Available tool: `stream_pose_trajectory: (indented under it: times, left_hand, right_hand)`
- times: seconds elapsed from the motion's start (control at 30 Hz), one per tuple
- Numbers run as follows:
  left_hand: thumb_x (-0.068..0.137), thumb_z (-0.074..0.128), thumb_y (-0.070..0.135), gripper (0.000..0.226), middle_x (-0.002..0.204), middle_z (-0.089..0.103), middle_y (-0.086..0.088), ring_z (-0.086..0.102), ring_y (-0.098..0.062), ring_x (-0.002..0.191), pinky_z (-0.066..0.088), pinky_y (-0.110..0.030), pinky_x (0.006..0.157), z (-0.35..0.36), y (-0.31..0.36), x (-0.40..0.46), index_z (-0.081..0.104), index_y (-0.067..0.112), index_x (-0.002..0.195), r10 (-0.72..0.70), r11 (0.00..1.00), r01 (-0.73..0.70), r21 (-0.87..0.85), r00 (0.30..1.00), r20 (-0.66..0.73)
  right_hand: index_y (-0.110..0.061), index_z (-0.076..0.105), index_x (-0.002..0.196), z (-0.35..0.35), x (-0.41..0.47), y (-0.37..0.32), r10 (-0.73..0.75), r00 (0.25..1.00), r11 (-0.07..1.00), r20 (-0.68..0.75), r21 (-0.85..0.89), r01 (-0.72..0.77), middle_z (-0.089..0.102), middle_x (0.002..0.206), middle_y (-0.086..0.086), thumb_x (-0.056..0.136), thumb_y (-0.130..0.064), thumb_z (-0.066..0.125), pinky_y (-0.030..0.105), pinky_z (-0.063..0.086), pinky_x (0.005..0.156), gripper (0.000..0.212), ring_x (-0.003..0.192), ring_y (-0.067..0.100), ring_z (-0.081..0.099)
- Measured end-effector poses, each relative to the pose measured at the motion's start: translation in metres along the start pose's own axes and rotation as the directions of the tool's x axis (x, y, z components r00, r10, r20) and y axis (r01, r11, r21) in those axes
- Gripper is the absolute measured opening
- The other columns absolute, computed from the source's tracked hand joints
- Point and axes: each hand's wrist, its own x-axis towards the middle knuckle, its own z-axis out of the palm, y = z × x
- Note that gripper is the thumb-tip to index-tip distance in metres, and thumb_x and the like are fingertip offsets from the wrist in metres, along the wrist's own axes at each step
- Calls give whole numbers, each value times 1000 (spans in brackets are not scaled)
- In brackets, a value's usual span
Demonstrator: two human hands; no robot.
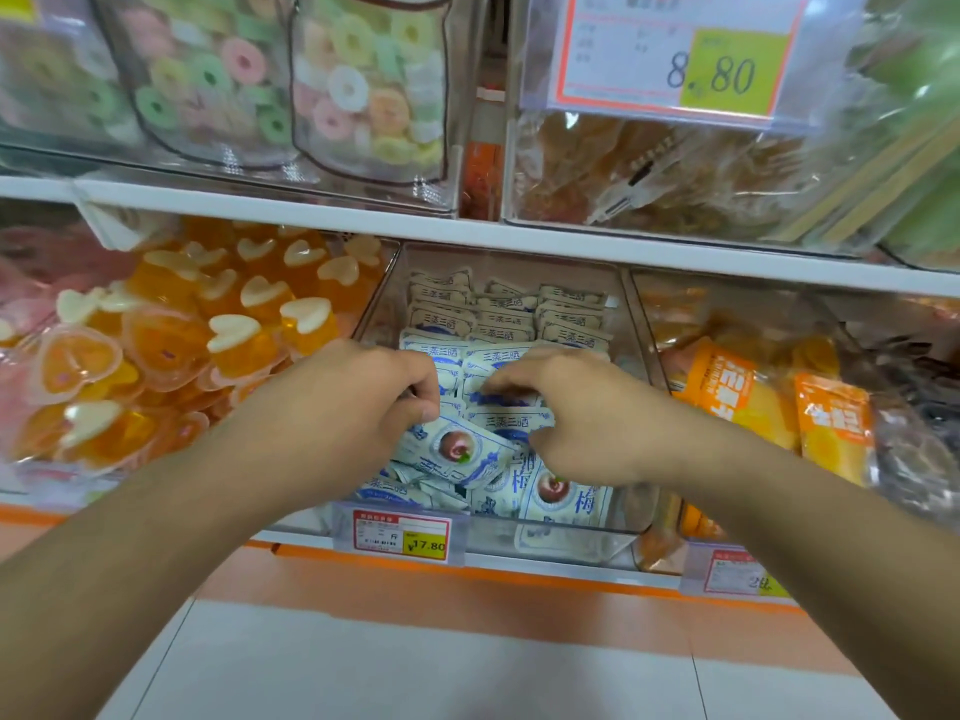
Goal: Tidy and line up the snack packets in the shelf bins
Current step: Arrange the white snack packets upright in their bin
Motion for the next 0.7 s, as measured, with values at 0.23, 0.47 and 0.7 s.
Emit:
stream_pose_trajectory:
  times: [0.23, 0.47, 0.7]
  left_hand:
    - [96, 67, 24, 17, 79, 71, 14, 70, -6, 71, 56, -29, 63, 6, 5, -10, 67, 34, 83, -155, 886, 0, -463, 943, -295]
    - [98, 64, 27, 12, 88, 72, 25, 68, 5, 86, 58, -28, 77, 9, 7, -15, 66, 36, 106, -108, 912, -19, -410, 953, -284]
    - [98, 61, 43, 26, 121, 63, 27, 36, -4, 134, 21, -23, 112, 5, -1, -21, 59, 44, 124, 90, 991, -88, 103, 996, -11]
  right_hand:
    - [-23, 75, 93, -7, -17, 2, -34, 984, 816, -173, 564, 128, 77, 96, 3, 86, -22, 86, 62, 58, 88, 13, 96, 37, 72]
    - [-24, 70, 93, -13, -20, 4, 31, 938, 856, -346, 493, 153, 77, 88, 3, 89, -31, 82, 63, 59, 80, 14, 84, 39, 72]
    - [-21, 58, 123, -15, -23, -17, 67, 998, 991, 17, -121, -64, 58, 84, 3, 92, -37, 79, 38, 56, 59, 40, 67, 18, 62]
